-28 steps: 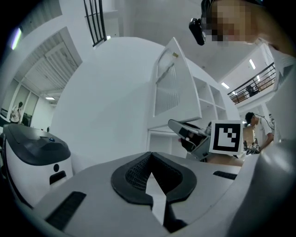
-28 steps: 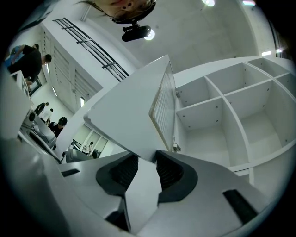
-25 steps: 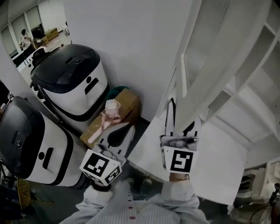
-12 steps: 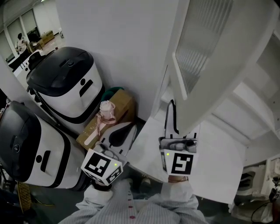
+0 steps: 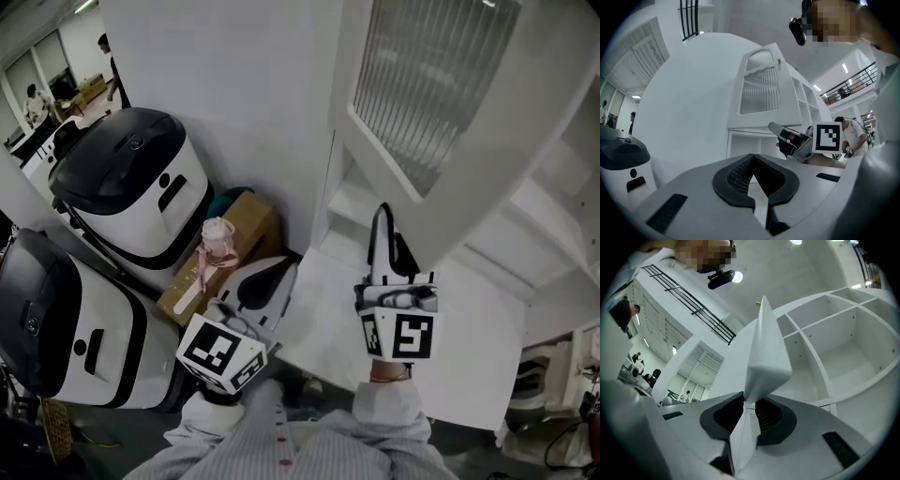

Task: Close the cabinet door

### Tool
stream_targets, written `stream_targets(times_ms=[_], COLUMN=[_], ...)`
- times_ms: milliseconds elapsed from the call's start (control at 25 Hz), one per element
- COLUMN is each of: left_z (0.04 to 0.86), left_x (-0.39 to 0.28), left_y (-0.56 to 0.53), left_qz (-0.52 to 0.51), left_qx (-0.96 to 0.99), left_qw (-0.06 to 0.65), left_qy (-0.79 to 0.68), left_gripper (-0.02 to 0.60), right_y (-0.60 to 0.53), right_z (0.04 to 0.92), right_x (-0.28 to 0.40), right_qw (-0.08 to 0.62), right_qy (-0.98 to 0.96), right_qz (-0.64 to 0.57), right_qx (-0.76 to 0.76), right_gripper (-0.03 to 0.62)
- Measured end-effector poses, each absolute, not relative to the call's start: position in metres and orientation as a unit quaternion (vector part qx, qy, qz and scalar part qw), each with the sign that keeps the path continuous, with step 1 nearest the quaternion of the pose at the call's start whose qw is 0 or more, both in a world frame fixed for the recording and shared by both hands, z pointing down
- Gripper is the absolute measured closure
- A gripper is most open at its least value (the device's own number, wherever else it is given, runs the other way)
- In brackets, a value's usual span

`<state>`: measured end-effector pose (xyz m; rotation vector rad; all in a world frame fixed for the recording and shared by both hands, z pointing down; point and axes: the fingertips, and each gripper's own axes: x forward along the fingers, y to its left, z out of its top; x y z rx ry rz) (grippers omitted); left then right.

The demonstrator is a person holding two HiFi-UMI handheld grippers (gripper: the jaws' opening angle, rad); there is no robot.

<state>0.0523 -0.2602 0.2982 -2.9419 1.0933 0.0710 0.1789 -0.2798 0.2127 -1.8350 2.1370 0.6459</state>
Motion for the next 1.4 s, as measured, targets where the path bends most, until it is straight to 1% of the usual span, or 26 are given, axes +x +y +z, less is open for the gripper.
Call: stream_targets(times_ms=[600, 840, 1080, 1400], left_z=[0.292, 0.295, 0.3, 0.302], left_x=[0.089, 0.122, 0.12, 0.114], left_y=[-0.261, -0.259, -0.257, -0.259], left_qz=[0.022, 0.02, 0.021, 0.02], left_qx=[-0.932, -0.927, -0.923, -0.92], left_qw=[0.017, 0.02, 0.019, 0.02], left_qy=[0.36, 0.375, 0.384, 0.39], left_gripper=[0.572, 0.572, 0.572, 0.572], right_y=[-0.295, -0.299, -0.307, -0.316], right_z=[0.213, 0.216, 0.214, 0.214], right_x=[0.218, 0.251, 0.251, 0.255], right_qw=[0.157, 0.17, 0.18, 0.212], right_qy=[0.77, 0.787, 0.798, 0.805], right_qz=[0.193, 0.18, 0.16, 0.115], right_qx=[-0.587, -0.565, -0.553, -0.542], right_gripper=[0.52, 0.519, 0.519, 0.519])
